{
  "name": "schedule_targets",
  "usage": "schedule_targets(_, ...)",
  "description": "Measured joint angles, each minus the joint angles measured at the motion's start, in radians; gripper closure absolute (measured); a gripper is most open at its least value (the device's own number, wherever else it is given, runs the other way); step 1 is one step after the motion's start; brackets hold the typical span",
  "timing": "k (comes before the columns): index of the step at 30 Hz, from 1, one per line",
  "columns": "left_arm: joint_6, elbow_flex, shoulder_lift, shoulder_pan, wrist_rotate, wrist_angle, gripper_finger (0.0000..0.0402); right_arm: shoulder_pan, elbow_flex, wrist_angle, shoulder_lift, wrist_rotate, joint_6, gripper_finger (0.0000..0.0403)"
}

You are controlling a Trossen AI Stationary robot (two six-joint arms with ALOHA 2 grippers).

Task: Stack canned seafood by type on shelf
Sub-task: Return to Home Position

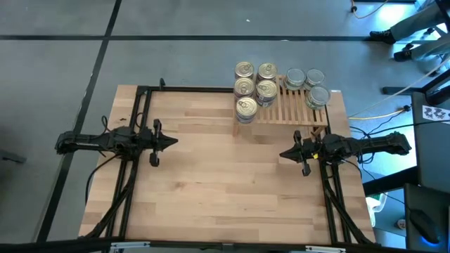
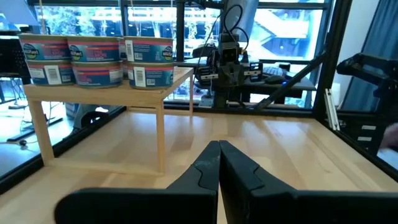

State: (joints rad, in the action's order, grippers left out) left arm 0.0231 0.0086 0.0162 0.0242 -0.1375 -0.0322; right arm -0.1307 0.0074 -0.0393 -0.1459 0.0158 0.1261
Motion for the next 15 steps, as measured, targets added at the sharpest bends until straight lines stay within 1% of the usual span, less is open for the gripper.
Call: schedule_targets(15,0.002,0.000,0.000,0.000,0.000,0.000,0.0400,0.000,0.000,0.013,0.000,0.000,0.000,0.0400)
